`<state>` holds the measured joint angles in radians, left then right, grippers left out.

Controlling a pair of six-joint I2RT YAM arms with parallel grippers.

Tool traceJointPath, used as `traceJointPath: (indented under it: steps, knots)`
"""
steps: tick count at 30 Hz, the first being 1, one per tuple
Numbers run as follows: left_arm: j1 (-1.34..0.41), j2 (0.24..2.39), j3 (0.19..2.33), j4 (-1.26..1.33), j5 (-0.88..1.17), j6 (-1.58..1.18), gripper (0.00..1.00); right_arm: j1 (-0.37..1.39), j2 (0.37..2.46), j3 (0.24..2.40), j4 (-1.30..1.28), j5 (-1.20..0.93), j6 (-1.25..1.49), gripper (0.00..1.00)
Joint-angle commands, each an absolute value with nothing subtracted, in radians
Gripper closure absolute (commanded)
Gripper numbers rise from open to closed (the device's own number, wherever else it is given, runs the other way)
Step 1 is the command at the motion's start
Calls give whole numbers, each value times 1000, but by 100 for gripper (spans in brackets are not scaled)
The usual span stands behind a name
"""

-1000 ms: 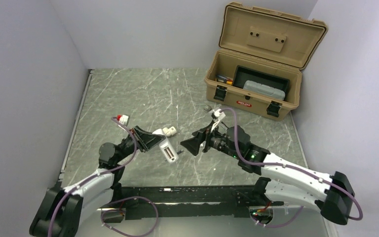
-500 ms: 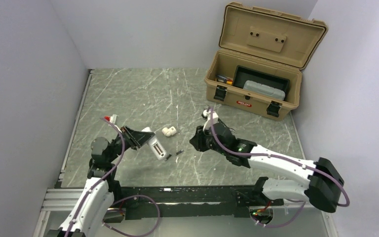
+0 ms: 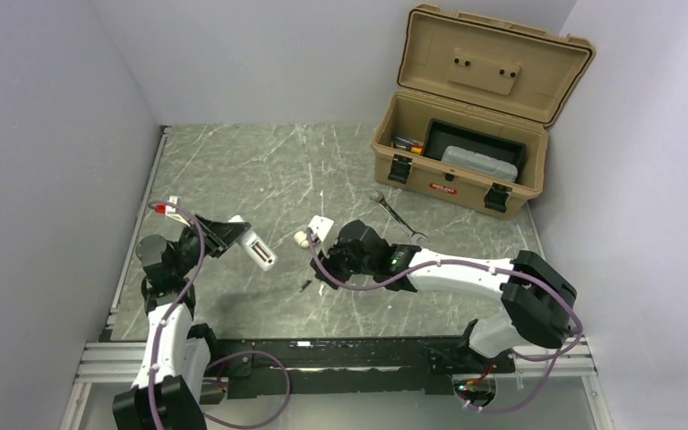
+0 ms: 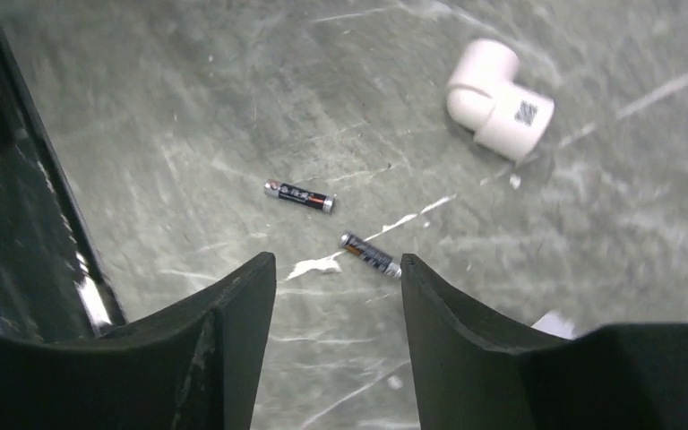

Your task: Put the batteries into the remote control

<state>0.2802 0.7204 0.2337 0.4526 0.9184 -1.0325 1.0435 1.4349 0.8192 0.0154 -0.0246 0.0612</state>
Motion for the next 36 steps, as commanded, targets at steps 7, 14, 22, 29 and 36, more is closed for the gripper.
traceJointPath:
  steps: [7,14,22,29,36]
  knots:
    - [380,804,237,627,1082,-1079,100,942,1662,1032,-142,-527,-679,39]
    - [400,839,228,672,1107,-1114,100,942,1779,1146,-245,-599,-868,46]
    - [443,886,178,784,1124,-1188,100,959,1830,1177,-302,-618,-908,47]
    - [455,900,166,829,1136,-1214,100,982,1873,1192,-263,-598,-893,48]
    - [479,887,156,795,1138,-1199,100,991,1935,1257,-294,-604,-900,50]
